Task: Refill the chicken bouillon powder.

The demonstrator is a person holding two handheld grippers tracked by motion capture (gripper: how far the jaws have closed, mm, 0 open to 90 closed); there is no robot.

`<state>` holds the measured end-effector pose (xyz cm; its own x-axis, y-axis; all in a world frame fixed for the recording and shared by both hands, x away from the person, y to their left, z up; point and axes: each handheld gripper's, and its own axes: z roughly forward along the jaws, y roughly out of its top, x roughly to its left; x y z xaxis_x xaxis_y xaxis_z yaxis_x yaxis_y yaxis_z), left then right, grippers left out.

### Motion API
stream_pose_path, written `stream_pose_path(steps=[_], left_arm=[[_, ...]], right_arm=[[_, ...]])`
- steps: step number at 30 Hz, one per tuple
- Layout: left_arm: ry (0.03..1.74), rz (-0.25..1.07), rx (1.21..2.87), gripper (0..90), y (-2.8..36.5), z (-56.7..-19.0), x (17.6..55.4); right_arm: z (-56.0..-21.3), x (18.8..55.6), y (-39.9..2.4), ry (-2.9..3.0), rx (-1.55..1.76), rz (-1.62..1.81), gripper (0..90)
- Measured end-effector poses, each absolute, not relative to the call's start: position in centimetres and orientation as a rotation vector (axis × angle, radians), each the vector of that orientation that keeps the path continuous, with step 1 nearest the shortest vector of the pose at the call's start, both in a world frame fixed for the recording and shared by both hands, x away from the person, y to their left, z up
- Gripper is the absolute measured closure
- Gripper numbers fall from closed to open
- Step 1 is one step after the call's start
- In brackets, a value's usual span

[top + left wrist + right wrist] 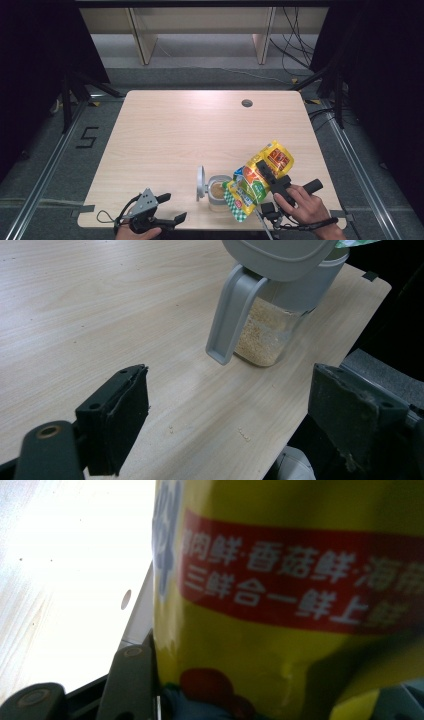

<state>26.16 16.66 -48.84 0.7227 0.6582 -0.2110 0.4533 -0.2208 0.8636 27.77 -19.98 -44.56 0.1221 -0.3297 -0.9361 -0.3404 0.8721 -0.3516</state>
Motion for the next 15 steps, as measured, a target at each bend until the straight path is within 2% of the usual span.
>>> stream_pose_path(steps=[15], left_arm=[[0.863,0.240,1.865,16.0,16.67,-48.84,26.19]], right_arm=[[-44.46,27.85,-19.89,1.468,-0.580,-0.010,50.1]])
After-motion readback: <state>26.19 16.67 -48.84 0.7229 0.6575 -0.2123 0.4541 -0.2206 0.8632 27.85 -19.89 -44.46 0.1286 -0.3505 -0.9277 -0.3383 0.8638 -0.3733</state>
